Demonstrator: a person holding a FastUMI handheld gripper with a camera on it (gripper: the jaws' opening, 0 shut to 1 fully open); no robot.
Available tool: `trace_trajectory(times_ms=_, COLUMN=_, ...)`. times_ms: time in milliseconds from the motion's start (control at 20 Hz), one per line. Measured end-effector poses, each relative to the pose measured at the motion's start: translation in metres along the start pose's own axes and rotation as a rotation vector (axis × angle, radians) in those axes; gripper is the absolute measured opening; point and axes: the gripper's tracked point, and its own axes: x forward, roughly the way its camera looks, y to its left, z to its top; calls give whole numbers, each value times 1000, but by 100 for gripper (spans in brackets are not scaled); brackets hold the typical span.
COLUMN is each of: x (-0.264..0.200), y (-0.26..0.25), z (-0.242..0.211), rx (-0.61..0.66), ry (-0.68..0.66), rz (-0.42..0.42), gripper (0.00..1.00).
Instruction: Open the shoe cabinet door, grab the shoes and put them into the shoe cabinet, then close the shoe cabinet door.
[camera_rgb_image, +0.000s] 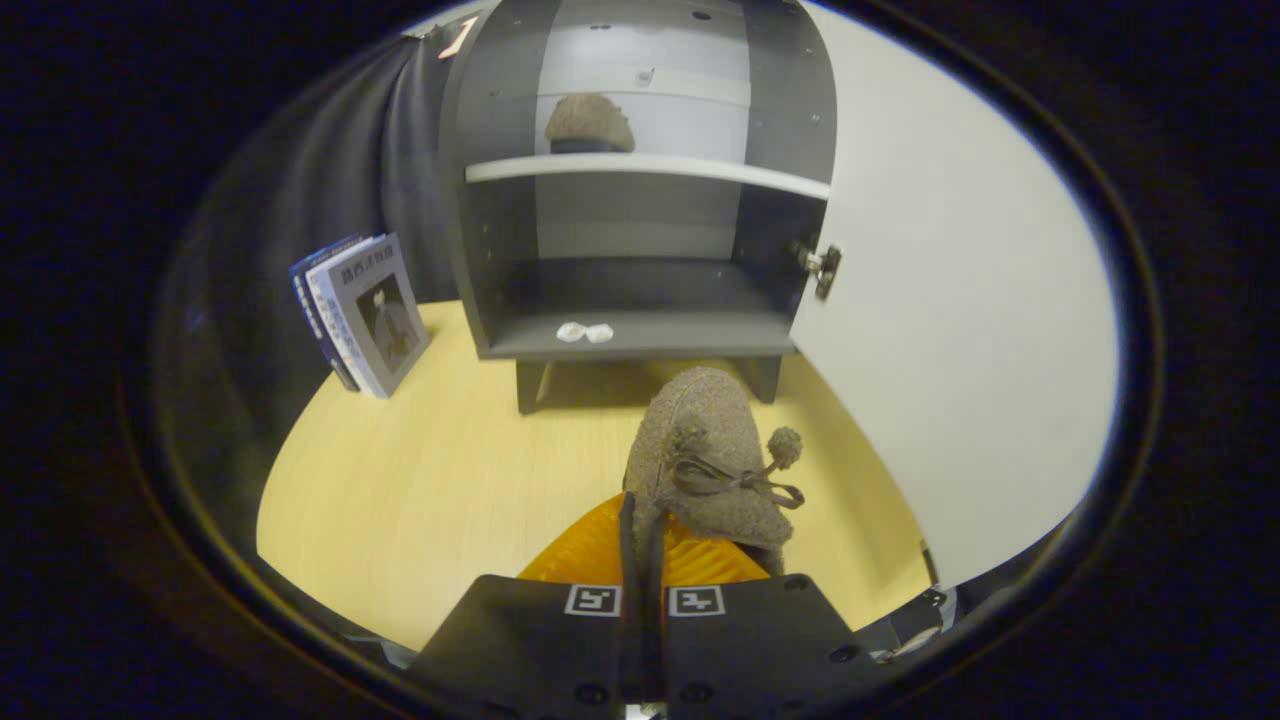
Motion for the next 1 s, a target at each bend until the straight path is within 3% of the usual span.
trace_trajectory(times_ms=500, x=-10, y=-16, z=148, rx=26, ry=-200, rz=-37, gripper=3)
trace_trajectory(times_ms=1000, x=53, y=-29, z=269, rx=-21, ry=-307, rz=-19, gripper=3)
